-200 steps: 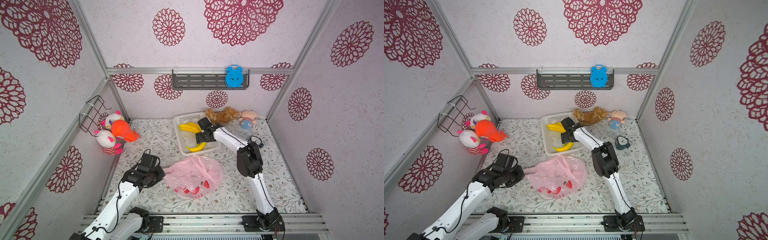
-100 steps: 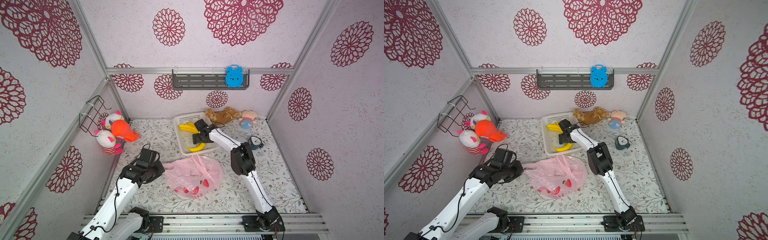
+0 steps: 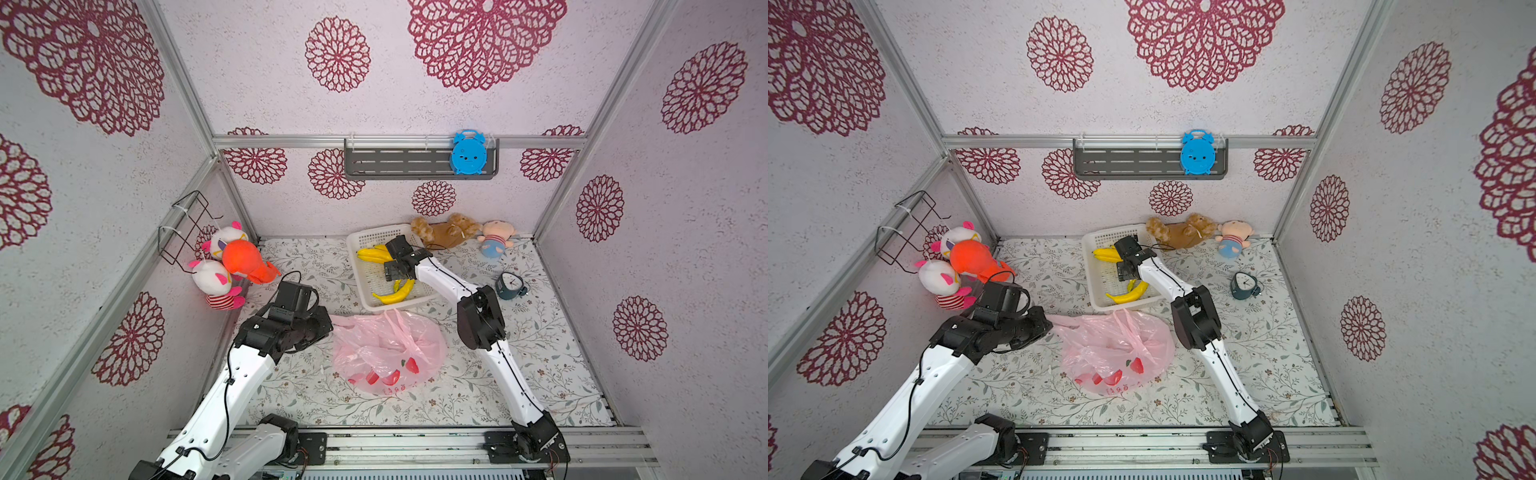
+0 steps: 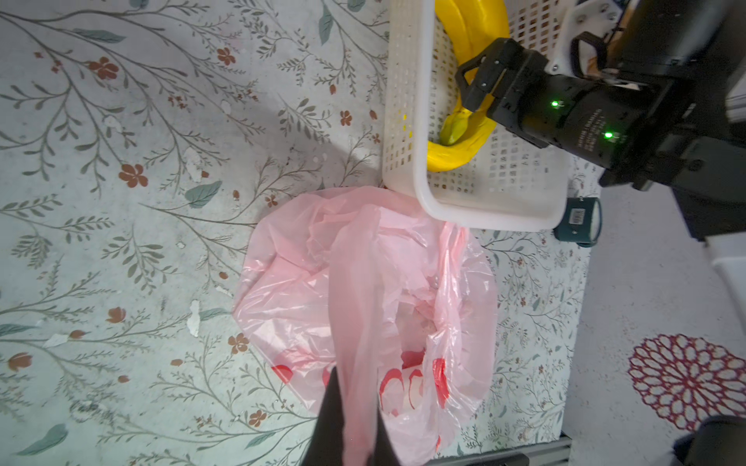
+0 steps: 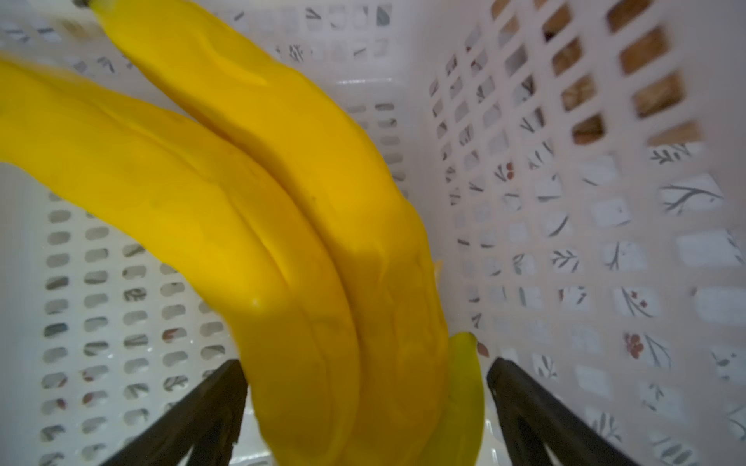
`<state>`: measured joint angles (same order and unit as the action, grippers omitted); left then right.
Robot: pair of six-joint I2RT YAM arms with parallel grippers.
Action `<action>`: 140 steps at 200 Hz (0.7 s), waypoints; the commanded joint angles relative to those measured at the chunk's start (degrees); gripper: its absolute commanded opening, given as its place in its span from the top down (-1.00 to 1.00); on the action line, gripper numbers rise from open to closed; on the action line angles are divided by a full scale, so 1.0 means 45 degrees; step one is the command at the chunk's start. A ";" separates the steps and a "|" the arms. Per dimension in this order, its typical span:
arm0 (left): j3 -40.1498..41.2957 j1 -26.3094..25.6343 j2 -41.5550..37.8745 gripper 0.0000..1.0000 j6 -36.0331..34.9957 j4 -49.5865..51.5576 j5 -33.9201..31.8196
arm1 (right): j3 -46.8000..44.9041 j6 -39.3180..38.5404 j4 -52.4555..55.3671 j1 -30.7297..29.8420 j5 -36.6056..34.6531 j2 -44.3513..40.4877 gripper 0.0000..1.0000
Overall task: Place the banana into a plastic bag & tie a knot
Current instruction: Pick up the banana from the basket.
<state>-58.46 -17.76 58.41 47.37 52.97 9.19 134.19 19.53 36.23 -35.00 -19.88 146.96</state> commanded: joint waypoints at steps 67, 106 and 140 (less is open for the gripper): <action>-0.0857 -0.0119 -0.0692 1.00 -0.1227 0.0024 0.1686 | 0.0708 -0.0847 -0.0903 0.0254 0.0790 0.0631 -0.02; -0.0886 -0.0122 -0.0874 1.00 -0.1534 -0.0458 0.1897 | 0.0688 -0.1222 -0.1053 0.0318 0.0964 -0.0872 0.50; -0.1004 -0.0118 -0.0873 1.00 -0.1822 -0.0322 0.1391 | 0.0282 -0.1729 -0.1426 0.0337 0.1846 -0.2412 0.78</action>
<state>-61.14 -17.76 55.07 41.30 52.51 16.99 135.04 14.04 32.03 -33.93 -14.70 147.20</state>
